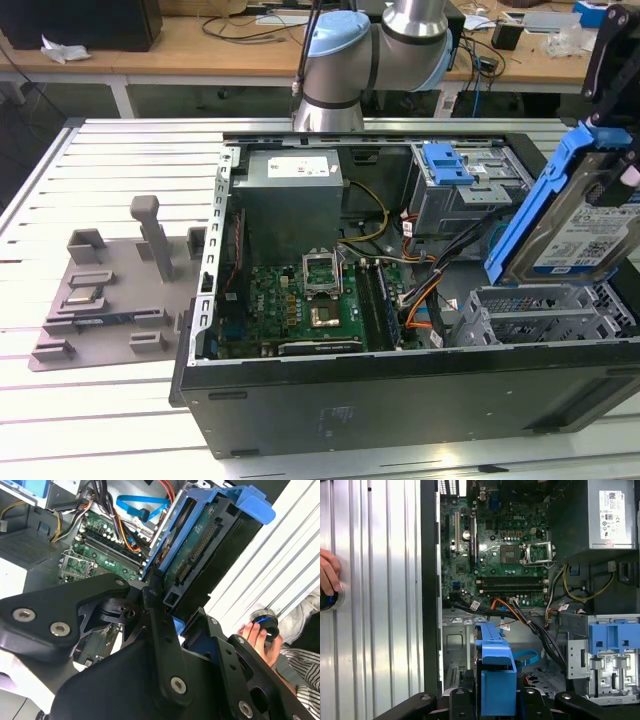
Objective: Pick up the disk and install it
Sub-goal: 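Pick up the disk, then insert the disk into the insertion slot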
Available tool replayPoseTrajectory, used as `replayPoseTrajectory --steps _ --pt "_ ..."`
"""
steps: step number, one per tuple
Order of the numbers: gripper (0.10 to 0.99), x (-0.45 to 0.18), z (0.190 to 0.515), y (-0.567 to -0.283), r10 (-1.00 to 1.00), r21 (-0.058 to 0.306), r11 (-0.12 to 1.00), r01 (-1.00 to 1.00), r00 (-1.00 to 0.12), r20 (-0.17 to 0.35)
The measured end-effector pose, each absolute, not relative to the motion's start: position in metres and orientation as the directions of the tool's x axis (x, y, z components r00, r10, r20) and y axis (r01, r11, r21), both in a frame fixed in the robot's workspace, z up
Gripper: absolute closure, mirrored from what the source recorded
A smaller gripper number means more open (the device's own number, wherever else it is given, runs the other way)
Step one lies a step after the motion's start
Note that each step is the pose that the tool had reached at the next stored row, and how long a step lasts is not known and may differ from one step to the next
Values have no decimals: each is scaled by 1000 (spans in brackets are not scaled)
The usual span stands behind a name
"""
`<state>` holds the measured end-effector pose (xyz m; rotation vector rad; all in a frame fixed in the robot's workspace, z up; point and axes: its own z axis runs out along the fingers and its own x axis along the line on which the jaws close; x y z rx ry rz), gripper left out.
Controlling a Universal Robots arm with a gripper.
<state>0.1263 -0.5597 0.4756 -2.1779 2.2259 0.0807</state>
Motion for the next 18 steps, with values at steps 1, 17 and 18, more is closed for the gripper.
replayPoseTrajectory --steps 1,17,18 --pt "718 127 474 -561 -998 19 21 -1000 -22 -55" --pt "718 130 470 -565 -998 19 21 -1000 -22 -55" --pt "718 130 470 -565 -998 19 21 -1000 -22 -55"
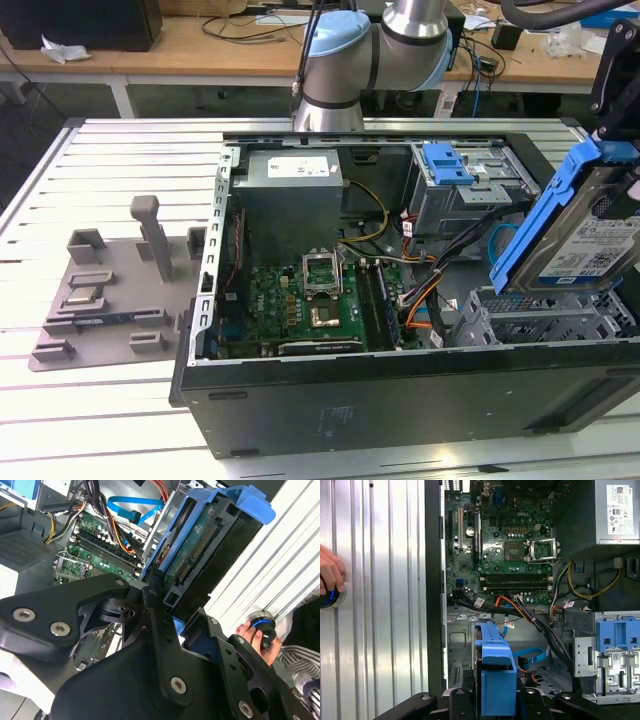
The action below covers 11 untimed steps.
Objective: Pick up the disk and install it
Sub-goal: 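Insert the disk into the insertion slot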
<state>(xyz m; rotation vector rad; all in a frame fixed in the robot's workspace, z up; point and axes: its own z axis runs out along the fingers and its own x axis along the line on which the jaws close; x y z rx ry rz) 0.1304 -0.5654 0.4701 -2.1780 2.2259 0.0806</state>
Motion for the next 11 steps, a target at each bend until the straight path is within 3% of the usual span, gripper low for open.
replayPoseTrajectory --steps 11 --pt "718 132 449 -555 -999 18 20 -1000 -21 -40"
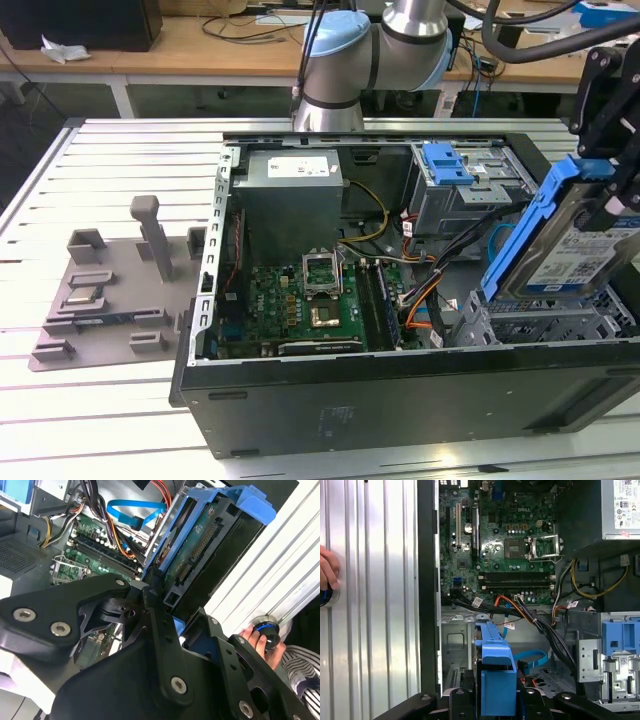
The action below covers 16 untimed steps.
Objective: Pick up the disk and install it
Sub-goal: 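Insert the disk into the insertion slot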
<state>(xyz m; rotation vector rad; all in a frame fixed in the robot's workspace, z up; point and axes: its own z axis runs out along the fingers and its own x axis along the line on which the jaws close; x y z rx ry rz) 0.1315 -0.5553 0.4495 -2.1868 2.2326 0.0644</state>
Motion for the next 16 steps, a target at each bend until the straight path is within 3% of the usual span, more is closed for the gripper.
replayPoseTrajectory --steps 16 --pt "718 132 429 -555 -1000 19 -9 -1000 9 -28"
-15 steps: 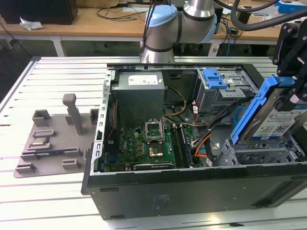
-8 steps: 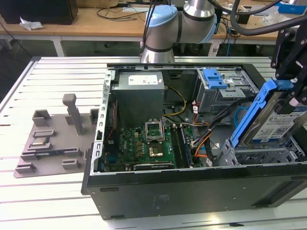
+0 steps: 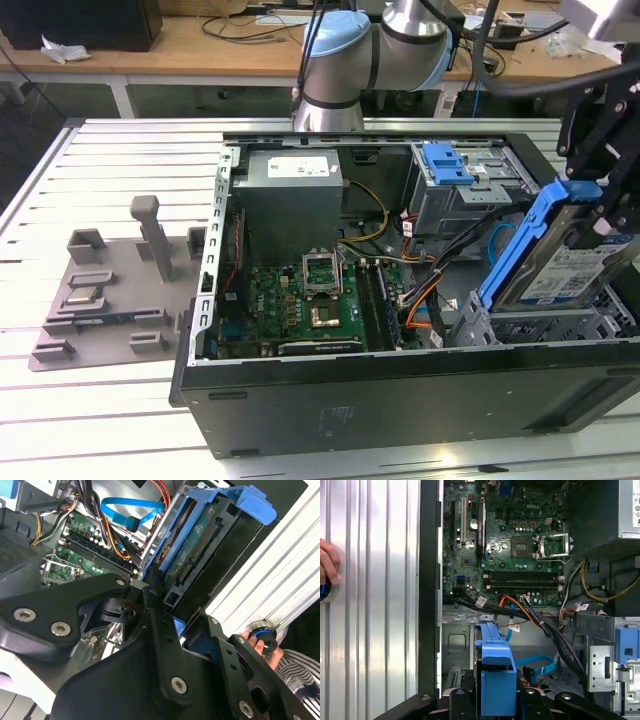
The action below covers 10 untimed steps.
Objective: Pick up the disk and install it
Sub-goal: 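Insert the disk into the insertion slot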
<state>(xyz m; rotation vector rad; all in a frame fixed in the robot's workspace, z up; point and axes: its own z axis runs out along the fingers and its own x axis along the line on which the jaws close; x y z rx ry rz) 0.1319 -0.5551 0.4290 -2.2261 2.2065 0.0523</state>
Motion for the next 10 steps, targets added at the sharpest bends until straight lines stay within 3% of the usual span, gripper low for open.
replayPoseTrajectory --steps 10 --pt "718 132 408 -555 -1000 20 -9 -1000 9 -28"
